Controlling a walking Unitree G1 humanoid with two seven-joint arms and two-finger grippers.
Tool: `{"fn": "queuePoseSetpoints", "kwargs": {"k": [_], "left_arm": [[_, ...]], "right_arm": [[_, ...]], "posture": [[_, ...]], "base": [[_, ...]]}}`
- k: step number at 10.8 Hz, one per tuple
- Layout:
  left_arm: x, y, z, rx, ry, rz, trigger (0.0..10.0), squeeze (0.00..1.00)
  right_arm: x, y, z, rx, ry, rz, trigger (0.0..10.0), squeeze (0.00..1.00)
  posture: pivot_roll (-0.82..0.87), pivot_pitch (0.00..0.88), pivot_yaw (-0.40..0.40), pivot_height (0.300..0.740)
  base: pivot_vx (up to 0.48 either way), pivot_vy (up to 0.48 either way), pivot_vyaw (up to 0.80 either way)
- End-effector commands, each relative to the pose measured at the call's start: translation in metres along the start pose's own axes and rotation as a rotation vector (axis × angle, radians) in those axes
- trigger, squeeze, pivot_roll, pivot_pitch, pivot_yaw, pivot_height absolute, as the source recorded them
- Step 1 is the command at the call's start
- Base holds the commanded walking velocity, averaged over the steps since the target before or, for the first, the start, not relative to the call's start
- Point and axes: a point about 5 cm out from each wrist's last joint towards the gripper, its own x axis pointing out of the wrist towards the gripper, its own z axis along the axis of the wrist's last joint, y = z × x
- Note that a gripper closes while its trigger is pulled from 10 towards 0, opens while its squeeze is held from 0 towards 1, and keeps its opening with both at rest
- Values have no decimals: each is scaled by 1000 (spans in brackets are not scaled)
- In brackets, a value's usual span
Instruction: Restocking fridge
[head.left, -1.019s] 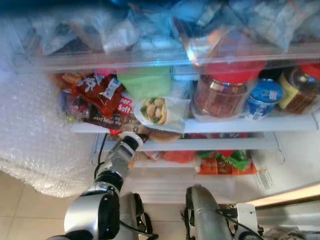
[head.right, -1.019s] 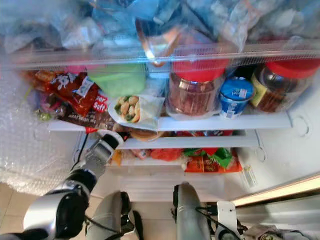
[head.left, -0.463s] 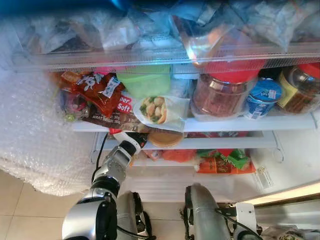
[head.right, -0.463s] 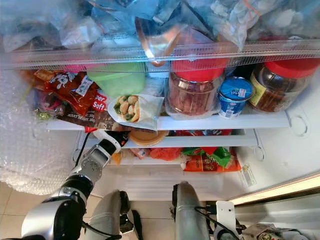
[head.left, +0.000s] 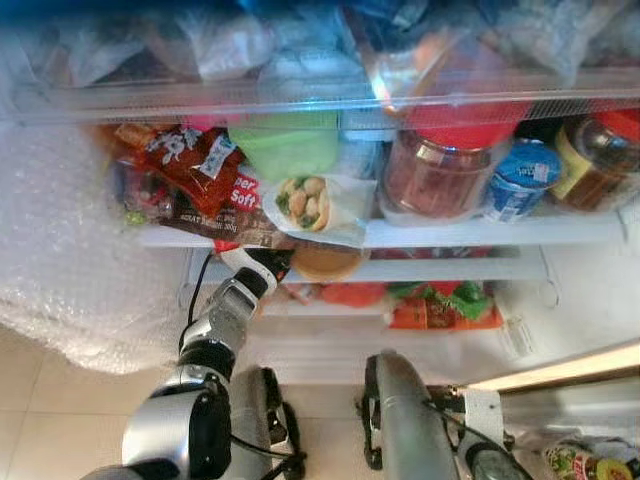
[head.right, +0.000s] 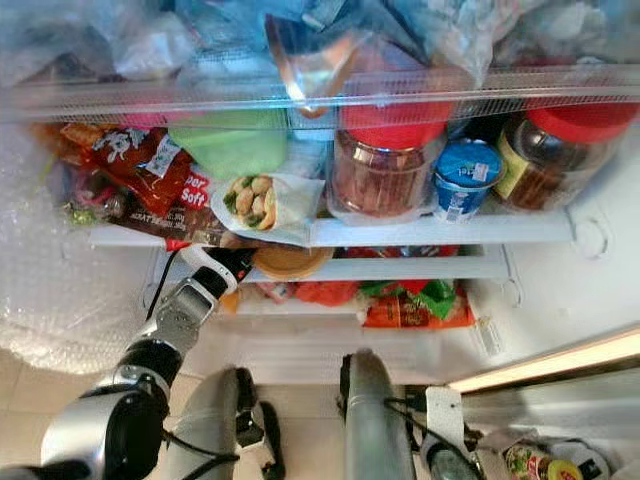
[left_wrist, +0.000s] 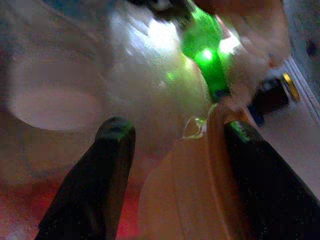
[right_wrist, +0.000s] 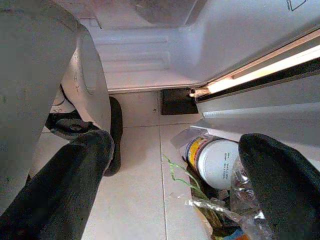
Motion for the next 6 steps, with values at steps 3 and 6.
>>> {"fn": "queuePoseSetpoints", "kwargs": {"k": [3, 6], "left_arm": [[3, 5, 19, 44, -134, 129, 10000, 0], [2, 0, 17, -1, -119, 66, 10000, 0]], "right_arm": [[-5, 6, -16, 4, 54, 13, 10000, 0], [-5, 6, -15, 3, 51, 13, 10000, 0]], "posture": [[-107, 167, 64, 645], [-104, 171, 63, 645]], "base": [[0, 0, 0], [0, 0, 0]]}}
